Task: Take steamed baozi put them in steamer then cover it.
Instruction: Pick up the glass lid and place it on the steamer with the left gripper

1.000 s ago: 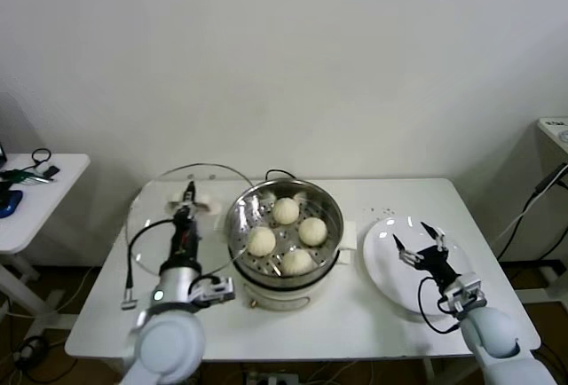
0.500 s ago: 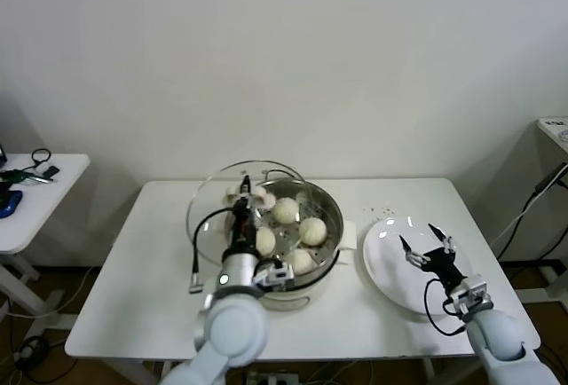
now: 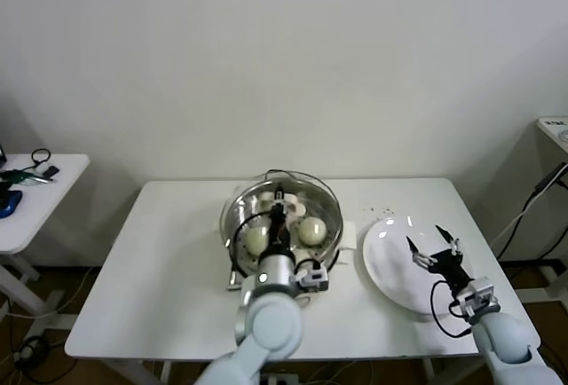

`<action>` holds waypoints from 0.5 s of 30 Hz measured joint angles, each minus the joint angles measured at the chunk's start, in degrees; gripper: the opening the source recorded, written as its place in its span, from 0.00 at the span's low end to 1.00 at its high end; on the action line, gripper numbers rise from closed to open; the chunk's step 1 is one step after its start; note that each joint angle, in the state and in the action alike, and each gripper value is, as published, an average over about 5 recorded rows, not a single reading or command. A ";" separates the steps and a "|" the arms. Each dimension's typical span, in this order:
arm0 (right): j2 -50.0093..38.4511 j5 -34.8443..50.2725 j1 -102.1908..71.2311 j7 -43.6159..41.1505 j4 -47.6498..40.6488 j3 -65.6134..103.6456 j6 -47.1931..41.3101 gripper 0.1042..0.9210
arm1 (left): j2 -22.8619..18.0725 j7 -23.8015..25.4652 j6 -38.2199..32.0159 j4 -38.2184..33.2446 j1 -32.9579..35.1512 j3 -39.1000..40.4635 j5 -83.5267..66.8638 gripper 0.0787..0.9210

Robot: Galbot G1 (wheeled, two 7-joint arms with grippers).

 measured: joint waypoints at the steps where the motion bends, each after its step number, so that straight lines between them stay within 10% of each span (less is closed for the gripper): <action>1: -0.01 -0.05 -0.01 -0.01 0.00 0.06 0.02 0.88 | -0.13 0.04 0.00 0.48 -0.17 0.14 0.10 0.08; 15: -0.25 -0.50 -0.61 -0.49 -0.44 1.49 0.57 0.88 | -1.14 1.03 -0.02 4.83 -2.43 1.25 0.98 0.08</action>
